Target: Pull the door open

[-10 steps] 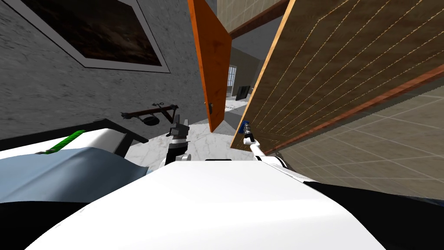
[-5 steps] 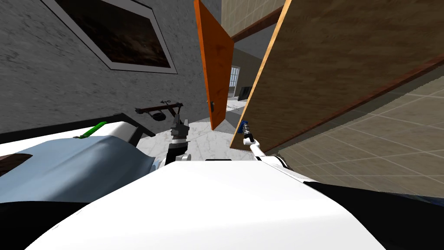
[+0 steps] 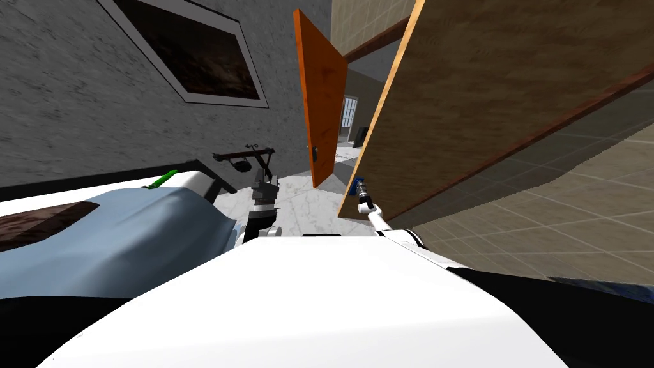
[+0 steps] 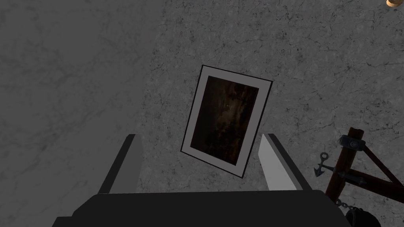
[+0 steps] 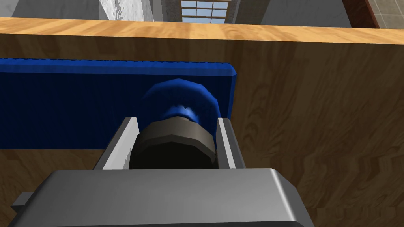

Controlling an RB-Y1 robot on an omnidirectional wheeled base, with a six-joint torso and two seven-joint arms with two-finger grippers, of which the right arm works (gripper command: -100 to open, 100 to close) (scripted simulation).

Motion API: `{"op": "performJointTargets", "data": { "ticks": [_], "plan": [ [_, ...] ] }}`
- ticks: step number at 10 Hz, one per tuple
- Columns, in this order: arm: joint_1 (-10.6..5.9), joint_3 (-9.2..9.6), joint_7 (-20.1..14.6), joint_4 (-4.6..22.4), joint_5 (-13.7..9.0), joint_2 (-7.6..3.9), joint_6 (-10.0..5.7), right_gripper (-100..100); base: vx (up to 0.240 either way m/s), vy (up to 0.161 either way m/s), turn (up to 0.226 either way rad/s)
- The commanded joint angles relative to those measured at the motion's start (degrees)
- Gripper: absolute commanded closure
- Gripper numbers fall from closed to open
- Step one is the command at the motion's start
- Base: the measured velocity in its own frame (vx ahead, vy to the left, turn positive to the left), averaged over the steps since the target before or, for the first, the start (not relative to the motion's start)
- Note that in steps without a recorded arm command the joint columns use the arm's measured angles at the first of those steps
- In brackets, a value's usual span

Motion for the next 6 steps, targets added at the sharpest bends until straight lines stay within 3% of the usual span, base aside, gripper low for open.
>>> {"op": "performJointTargets", "data": {
  "ticks": [1,6],
  "plan": [
    [0.0,0.0,0.0,0.0,0.0,0.0,0.0,100,-0.081,-0.026,0.022],
    [0.41,3.16,-2.58,-0.53,0.77,-0.76,-0.35,100,-0.182,-0.082,0.09]
  ]
}}
